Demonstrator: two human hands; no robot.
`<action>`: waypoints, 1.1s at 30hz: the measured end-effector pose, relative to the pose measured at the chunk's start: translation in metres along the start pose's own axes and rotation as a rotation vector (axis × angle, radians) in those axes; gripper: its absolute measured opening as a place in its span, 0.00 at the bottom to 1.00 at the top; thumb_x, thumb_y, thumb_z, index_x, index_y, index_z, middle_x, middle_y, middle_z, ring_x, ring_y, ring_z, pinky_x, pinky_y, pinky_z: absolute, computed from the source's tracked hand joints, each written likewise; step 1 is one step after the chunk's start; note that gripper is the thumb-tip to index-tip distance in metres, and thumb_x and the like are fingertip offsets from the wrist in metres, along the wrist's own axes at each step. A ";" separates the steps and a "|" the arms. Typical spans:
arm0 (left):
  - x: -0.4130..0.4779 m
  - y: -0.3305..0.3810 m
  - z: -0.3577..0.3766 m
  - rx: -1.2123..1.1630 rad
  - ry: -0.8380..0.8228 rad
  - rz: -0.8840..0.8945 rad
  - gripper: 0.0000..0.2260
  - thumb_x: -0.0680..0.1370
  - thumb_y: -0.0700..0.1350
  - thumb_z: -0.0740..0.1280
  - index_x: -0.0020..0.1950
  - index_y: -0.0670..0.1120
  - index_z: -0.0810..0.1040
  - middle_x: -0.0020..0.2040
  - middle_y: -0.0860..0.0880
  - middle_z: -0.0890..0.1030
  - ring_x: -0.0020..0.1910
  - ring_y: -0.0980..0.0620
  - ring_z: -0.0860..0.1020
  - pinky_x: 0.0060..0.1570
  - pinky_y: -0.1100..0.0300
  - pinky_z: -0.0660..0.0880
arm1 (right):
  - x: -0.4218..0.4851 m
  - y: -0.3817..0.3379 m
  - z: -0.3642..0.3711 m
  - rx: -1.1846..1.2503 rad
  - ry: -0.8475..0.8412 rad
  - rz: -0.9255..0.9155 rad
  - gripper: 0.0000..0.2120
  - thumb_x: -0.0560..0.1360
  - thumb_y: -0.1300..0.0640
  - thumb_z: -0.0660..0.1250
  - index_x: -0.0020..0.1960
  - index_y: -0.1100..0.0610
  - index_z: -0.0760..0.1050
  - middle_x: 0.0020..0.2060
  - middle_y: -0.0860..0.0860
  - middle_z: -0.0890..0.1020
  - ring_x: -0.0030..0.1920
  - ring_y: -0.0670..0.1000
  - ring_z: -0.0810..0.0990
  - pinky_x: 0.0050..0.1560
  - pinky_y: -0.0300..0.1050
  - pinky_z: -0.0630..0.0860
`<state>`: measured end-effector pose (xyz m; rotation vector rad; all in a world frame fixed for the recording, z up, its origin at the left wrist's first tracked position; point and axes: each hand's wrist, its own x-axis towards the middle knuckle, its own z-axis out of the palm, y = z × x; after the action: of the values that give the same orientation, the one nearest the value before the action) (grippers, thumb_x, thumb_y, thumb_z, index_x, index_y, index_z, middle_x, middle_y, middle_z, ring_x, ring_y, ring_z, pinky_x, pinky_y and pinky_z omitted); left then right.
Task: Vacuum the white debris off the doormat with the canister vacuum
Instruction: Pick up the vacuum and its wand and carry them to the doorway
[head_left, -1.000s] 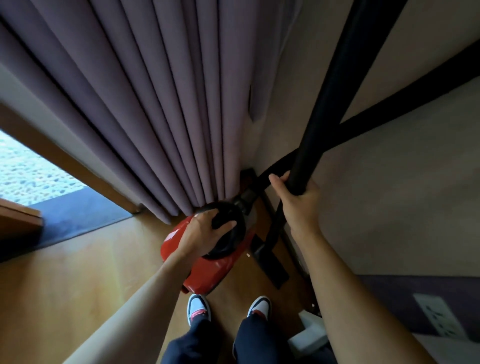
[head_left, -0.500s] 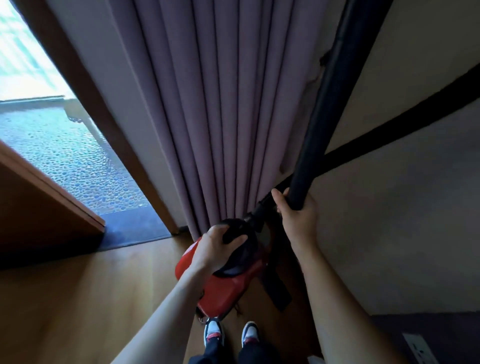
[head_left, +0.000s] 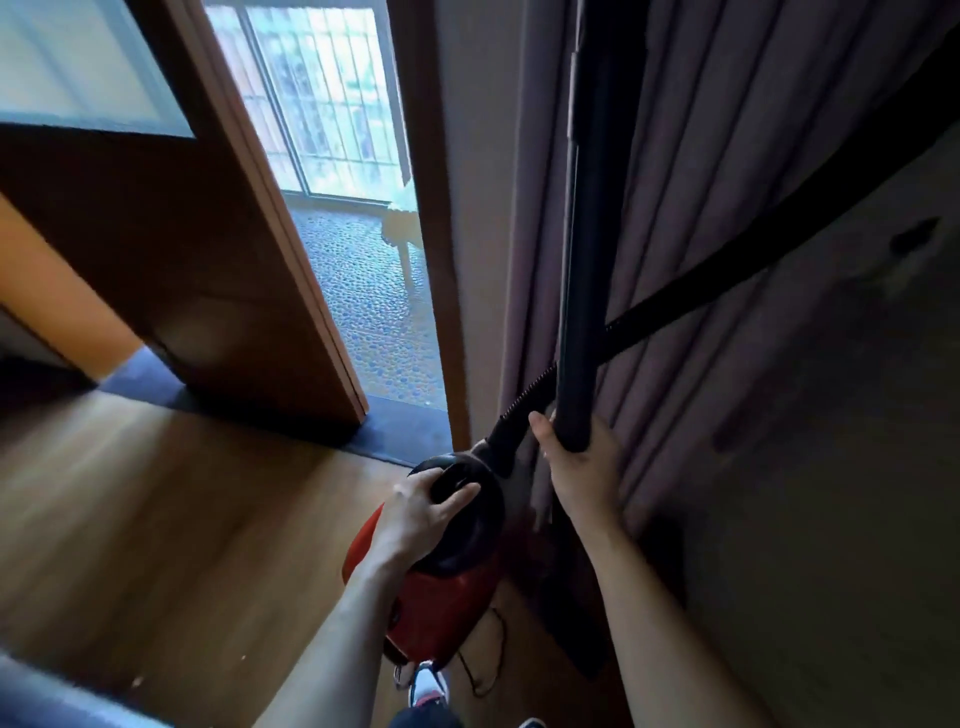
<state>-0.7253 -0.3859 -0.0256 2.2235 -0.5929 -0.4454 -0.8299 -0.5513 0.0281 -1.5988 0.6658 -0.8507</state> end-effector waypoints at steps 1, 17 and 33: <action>-0.003 -0.005 -0.010 -0.002 0.032 -0.023 0.11 0.74 0.58 0.73 0.44 0.51 0.83 0.39 0.56 0.83 0.40 0.59 0.80 0.39 0.65 0.73 | 0.002 -0.001 0.012 0.009 -0.044 0.002 0.13 0.76 0.58 0.75 0.37 0.50 0.74 0.30 0.45 0.78 0.33 0.43 0.77 0.38 0.38 0.74; -0.003 -0.125 -0.184 -0.211 0.625 -0.314 0.24 0.66 0.69 0.70 0.36 0.47 0.78 0.29 0.54 0.78 0.34 0.45 0.80 0.38 0.48 0.79 | 0.014 -0.041 0.255 -0.069 -0.425 -0.118 0.10 0.71 0.50 0.74 0.38 0.49 0.74 0.30 0.54 0.79 0.34 0.59 0.79 0.38 0.55 0.76; 0.046 -0.269 -0.403 -0.193 0.846 -0.385 0.25 0.69 0.69 0.65 0.41 0.45 0.80 0.38 0.48 0.84 0.43 0.41 0.82 0.46 0.48 0.79 | -0.003 -0.102 0.561 -0.041 -0.751 -0.251 0.16 0.74 0.54 0.75 0.38 0.58 0.69 0.33 0.59 0.76 0.36 0.64 0.78 0.37 0.56 0.76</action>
<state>-0.4174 -0.0113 0.0209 2.0798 0.3140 0.2596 -0.3763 -0.2090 0.0782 -1.8925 -0.0536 -0.3497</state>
